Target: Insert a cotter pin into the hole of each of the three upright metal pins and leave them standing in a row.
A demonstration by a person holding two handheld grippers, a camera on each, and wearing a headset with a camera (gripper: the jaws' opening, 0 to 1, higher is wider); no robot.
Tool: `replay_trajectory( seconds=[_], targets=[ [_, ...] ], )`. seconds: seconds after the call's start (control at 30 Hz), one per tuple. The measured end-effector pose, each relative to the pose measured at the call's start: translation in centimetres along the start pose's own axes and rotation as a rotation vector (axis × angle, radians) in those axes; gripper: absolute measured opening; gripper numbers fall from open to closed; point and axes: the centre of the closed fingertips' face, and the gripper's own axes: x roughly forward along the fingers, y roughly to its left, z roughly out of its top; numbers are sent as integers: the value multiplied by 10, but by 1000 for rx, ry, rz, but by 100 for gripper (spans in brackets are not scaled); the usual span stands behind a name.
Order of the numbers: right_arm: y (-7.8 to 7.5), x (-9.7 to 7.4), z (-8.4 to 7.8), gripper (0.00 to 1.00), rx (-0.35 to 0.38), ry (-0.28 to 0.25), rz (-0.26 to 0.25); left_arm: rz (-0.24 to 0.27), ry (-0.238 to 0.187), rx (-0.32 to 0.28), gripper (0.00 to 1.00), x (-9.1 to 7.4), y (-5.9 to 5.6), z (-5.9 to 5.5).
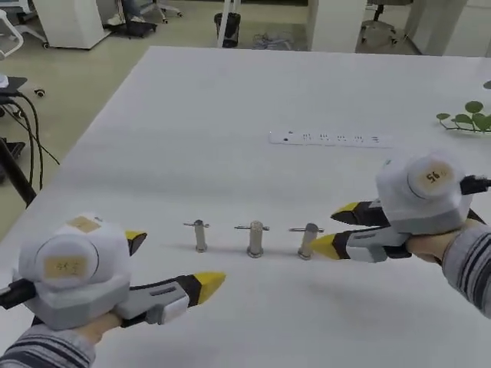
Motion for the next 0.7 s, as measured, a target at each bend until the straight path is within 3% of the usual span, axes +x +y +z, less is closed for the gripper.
replay_trajectory(
  seconds=[0.17, 0.3, 0.7],
  targets=[
    [9, -10, 3, 40, 46, -37, -25, 11, -9, -33, 79, -3, 3, 0],
    [16, -15, 3, 44, 109, -76, -50, 17, -4, -20, 80, -8, 3, 0],
    [28, -23, -8, 58, 199, -137, -96, 24, -1, -33, 83, -18, 0, -4]
  ],
)
